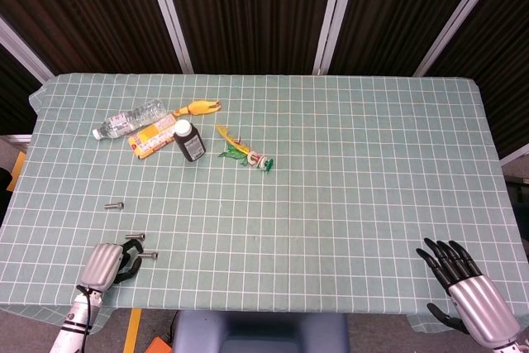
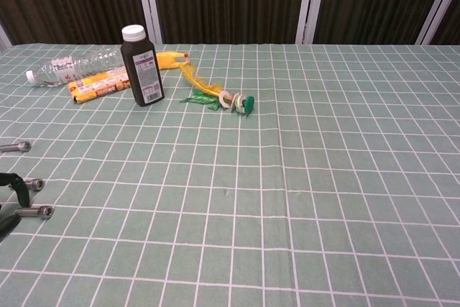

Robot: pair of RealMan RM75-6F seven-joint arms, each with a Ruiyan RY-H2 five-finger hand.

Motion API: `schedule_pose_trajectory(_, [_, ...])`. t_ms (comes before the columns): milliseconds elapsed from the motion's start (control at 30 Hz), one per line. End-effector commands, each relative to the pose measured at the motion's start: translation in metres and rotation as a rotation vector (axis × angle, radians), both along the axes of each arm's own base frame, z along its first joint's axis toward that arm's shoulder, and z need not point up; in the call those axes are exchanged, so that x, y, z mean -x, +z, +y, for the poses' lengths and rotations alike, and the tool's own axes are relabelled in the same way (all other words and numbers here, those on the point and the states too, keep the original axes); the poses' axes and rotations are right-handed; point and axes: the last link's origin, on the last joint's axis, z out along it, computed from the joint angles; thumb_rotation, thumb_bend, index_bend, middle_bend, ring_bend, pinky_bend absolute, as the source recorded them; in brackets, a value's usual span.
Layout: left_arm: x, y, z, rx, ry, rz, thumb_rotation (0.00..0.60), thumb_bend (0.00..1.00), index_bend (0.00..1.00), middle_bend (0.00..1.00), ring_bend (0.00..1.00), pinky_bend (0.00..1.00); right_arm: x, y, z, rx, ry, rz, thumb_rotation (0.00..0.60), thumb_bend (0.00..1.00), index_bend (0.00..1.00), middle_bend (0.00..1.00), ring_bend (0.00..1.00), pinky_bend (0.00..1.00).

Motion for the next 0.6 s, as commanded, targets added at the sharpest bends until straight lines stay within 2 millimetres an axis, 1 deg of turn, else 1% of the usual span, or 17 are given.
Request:
schedule_pose_trajectory(33, [0.000, 0.001, 0.000, 0.000, -0.001, 0.002, 0.600, 0.45, 0.52, 1.00, 1.00, 1.00, 0.000, 0.000, 0.000, 0.000, 0.000, 0.000, 0.600, 0.31, 0.00, 0.00, 0.00, 0.00])
schedule_pose_trajectory(300, [-0.005, 0.008, 0.000, -0.021, -0.019, -0.011, 0.600, 0.46, 0.53, 1.00, 1.00, 1.00, 0.000, 0.001, 0.000, 0.000, 0.002, -0.003, 0.600, 0.31, 0.00, 0.00, 0.00, 0.00])
schedule_pose_trajectory(600, [-0.019, 0.017, -0.001, -0.036, -0.060, -0.026, 0.600, 0.46, 0.53, 1.00, 1.00, 1.00, 0.000, 0.001, 0.000, 0.001, 0.002, -0.005, 0.600, 0.31, 0.00, 0.00, 0.00, 0.00])
